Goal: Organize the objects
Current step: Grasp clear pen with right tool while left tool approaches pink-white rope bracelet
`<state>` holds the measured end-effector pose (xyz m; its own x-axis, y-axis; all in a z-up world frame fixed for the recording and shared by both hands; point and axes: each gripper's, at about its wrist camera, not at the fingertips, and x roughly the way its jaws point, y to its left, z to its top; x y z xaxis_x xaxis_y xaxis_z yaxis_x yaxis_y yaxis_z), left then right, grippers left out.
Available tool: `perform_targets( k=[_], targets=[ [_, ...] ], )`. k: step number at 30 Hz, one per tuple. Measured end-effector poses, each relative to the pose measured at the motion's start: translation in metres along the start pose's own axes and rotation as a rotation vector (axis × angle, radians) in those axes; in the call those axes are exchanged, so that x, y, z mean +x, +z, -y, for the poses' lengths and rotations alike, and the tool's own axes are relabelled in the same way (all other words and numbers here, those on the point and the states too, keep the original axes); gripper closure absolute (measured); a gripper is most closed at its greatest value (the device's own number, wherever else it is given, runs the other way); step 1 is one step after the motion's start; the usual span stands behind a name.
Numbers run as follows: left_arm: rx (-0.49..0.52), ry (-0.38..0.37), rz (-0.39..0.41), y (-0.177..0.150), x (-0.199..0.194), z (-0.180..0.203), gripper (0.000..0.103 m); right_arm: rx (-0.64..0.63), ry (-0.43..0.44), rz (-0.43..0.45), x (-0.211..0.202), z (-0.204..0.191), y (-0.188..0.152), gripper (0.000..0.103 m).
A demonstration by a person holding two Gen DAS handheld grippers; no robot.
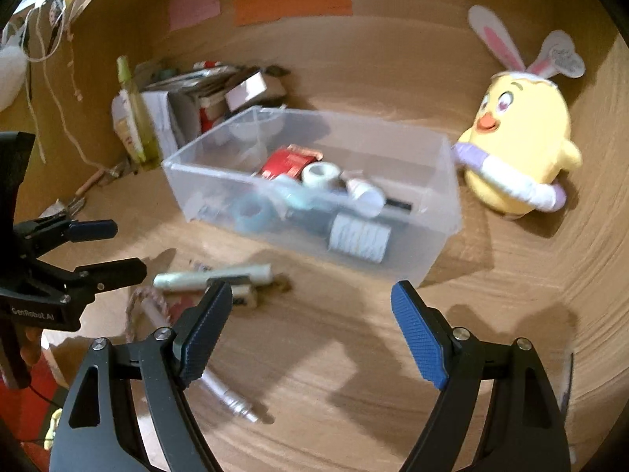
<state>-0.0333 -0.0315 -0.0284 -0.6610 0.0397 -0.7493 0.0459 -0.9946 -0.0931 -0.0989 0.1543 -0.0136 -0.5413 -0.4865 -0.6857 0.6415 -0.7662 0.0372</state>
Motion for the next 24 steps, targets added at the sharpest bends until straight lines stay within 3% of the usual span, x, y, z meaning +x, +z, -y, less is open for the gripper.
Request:
perform_targets(
  k=[3,5,8,12,17,19,24],
  targets=[
    [0.018,-0.008,-0.011,-0.010,-0.001,0.004,0.019,-0.007,0.053,-0.024,0.002,-0.010,-0.008,0.022],
    [0.039,-0.006,-0.028,-0.017,0.000,0.008,0.032,-0.028,0.085,-0.046,0.005,-0.019,-0.014,0.022],
    [0.063,-0.010,-0.044,-0.023,0.003,0.012,0.042,-0.066,0.128,-0.077,0.011,-0.032,-0.022,0.023],
    [0.062,-0.018,-0.056,-0.028,0.008,0.013,0.058,-0.107,0.135,-0.117,0.018,-0.042,-0.028,0.046],
    [0.053,-0.034,-0.057,-0.030,0.010,0.010,0.073,-0.142,0.153,-0.142,0.020,-0.046,-0.032,0.061],
    [0.049,-0.028,-0.052,-0.030,0.011,0.008,0.082,-0.166,0.155,-0.156,0.022,-0.050,-0.035,0.075],
    [0.025,-0.029,-0.044,-0.029,0.014,0.001,0.096,-0.229,0.147,-0.137,0.017,-0.061,-0.040,0.082]
  ],
)
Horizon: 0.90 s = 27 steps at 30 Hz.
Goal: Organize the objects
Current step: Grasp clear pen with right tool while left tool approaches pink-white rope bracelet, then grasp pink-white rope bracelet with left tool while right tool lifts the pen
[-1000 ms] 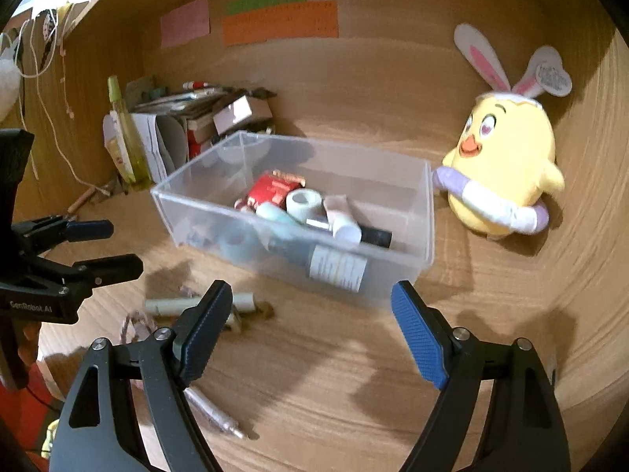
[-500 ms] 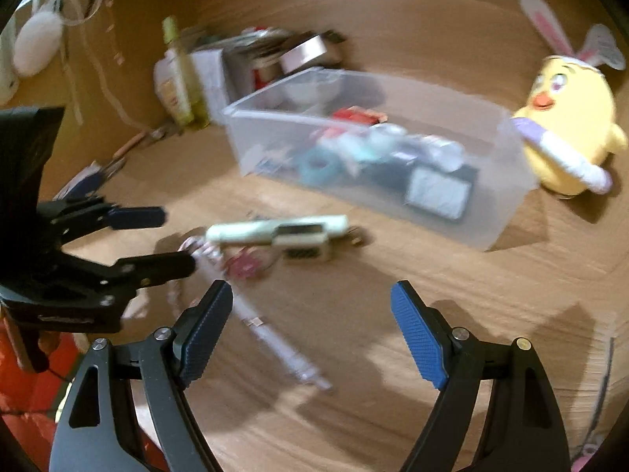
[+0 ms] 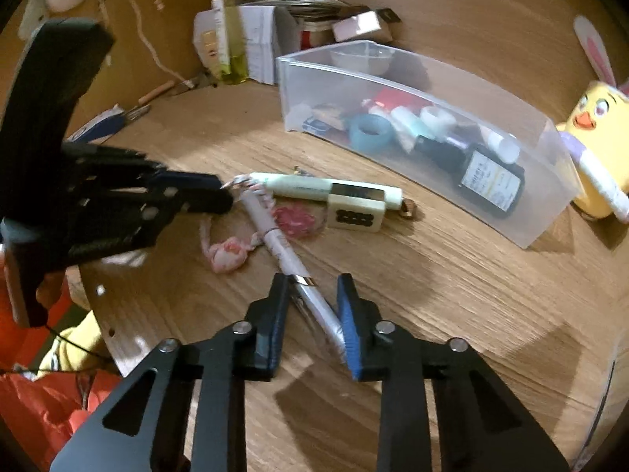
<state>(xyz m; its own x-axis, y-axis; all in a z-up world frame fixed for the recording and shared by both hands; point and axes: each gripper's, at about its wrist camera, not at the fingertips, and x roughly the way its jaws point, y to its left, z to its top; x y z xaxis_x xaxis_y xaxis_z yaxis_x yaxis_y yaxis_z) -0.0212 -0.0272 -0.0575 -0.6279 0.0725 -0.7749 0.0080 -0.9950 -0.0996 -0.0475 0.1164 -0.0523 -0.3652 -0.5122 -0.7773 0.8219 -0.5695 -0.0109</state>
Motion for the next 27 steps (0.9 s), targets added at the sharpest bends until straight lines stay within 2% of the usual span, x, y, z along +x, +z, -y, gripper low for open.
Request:
perform_targets(
  k=[6,14,18,24,27],
  targets=[
    [-0.008,0.043,0.001,0.000,-0.001,-0.006,0.097,-0.019,0.011,0.005,-0.006,-0.002,-0.005,0.085],
    [-0.075,0.109,-0.003,0.004,0.000,-0.033,0.097,-0.005,0.010,0.011,-0.010,0.006,-0.007,0.090],
    [-0.091,0.108,-0.010,0.003,-0.001,-0.040,0.097,-0.005,0.005,0.009,-0.011,0.010,-0.008,0.090],
    [-0.093,0.063,-0.009,0.000,-0.011,-0.036,0.096,-0.015,0.004,-0.001,-0.011,0.009,-0.007,0.089],
    [-0.080,0.053,0.007,0.000,-0.020,-0.030,0.086,-0.007,0.011,-0.005,-0.009,0.010,-0.006,0.089]
  ],
)
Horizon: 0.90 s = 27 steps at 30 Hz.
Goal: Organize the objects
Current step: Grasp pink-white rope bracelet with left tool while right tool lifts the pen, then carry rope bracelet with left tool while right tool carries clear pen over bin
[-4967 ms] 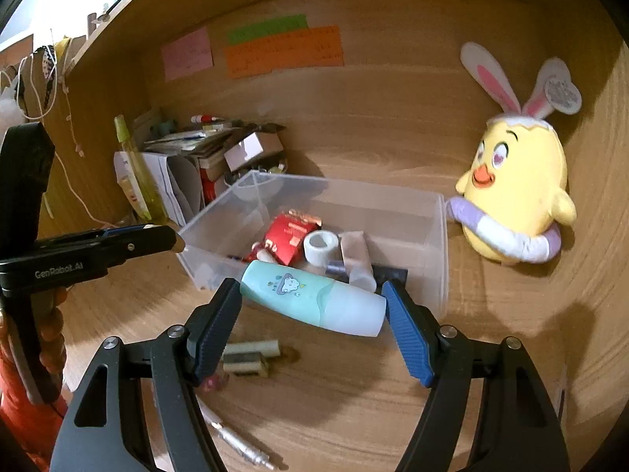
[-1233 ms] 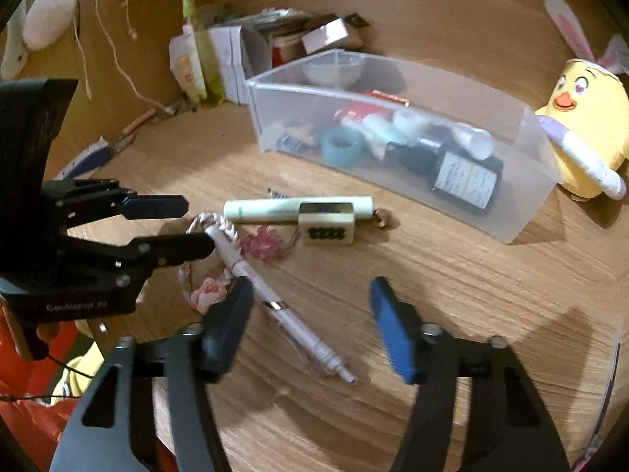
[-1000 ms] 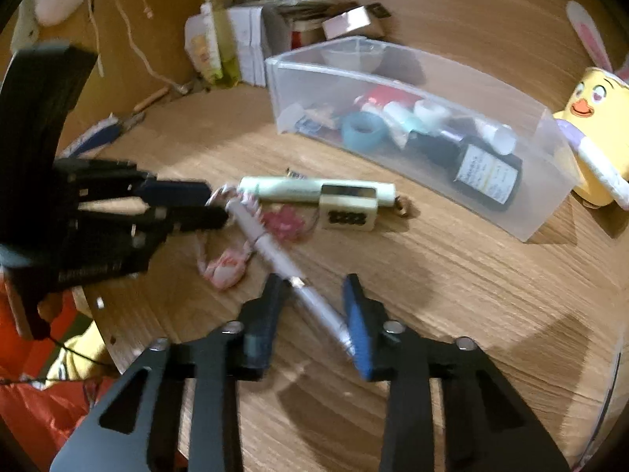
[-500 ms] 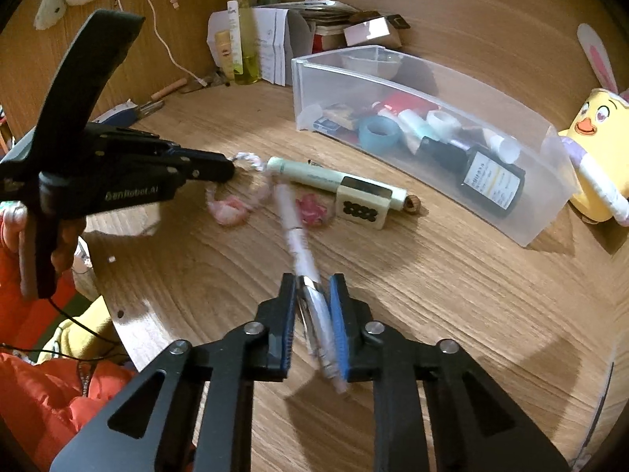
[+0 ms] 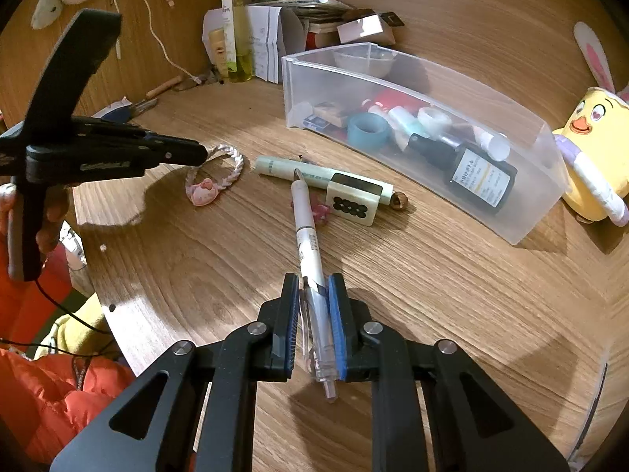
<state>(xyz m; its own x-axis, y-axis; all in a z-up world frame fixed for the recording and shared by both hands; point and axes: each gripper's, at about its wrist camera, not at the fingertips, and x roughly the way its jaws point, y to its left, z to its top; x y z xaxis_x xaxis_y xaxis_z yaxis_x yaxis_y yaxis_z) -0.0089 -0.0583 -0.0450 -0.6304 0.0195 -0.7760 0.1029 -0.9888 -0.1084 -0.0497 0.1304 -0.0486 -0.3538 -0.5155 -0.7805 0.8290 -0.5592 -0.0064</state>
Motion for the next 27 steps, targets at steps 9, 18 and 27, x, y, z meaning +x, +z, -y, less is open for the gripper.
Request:
perform_targets(
  k=[9,18,27],
  targets=[
    [0.043,-0.037,0.005,-0.010,-0.011,0.013,0.067,0.027,0.006,-0.008,0.005,0.001,0.002,0.089],
    [0.127,-0.053,-0.010,-0.016,-0.001,0.038,0.067,0.021,-0.003,0.002,0.008,-0.002,0.003,0.088],
    [0.151,-0.075,-0.003,-0.017,0.008,0.042,0.092,0.054,0.018,0.031,0.004,-0.003,0.004,0.090]
  ],
)
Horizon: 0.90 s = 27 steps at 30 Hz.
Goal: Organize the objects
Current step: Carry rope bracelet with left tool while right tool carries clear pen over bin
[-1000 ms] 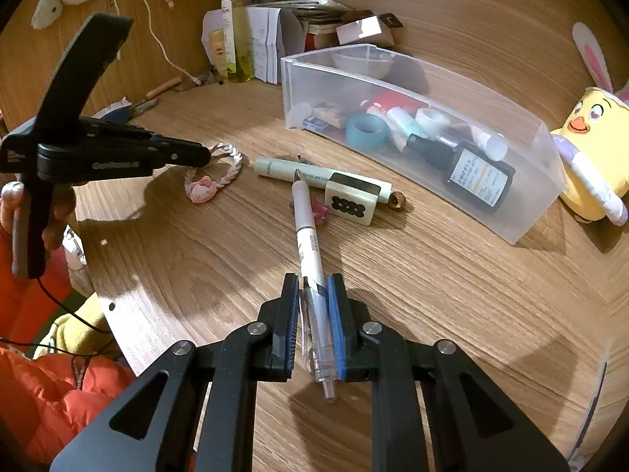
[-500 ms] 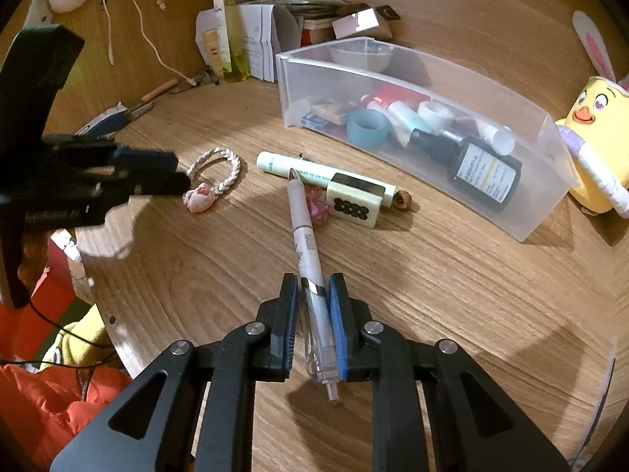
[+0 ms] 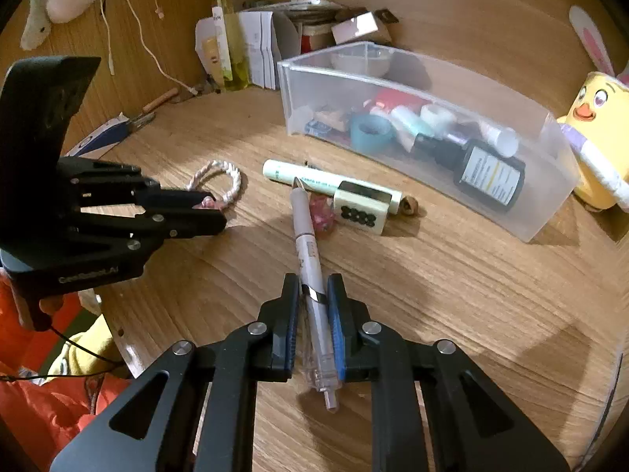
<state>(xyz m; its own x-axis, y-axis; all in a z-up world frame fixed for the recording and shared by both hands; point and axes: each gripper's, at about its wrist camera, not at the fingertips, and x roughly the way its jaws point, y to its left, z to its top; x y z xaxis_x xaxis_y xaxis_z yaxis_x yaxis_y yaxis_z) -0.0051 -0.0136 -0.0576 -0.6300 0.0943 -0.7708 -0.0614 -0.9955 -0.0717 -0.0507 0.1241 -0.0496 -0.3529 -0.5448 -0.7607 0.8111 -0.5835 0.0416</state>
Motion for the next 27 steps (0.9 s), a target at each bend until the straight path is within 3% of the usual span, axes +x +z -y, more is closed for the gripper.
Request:
perform_targets(
  k=[27],
  targets=[
    [-0.074,-0.021,0.185,0.038,-0.045,-0.007,0.092,0.034,-0.016,0.223,-0.057,0.004,0.034,0.090]
  ],
)
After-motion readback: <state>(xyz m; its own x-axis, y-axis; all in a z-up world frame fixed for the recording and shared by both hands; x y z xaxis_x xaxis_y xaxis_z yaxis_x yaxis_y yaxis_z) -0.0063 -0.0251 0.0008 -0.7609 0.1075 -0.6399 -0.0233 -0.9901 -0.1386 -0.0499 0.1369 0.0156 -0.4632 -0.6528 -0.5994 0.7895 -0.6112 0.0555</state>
